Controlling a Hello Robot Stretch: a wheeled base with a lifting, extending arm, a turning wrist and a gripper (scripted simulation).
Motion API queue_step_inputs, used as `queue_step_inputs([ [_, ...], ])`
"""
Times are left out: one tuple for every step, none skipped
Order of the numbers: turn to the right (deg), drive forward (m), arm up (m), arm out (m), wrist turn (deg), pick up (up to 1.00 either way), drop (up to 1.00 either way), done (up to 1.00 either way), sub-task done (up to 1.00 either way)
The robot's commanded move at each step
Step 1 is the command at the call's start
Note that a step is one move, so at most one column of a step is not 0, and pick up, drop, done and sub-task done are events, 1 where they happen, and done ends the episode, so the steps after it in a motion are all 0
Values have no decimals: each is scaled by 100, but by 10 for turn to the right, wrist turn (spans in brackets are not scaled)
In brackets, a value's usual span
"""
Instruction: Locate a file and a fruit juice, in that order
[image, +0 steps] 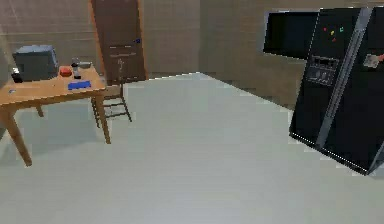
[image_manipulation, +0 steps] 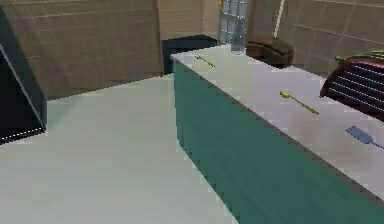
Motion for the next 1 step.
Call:
queue_step_inputs([
  [450,0,0,0,0,0,0,0,0],
])
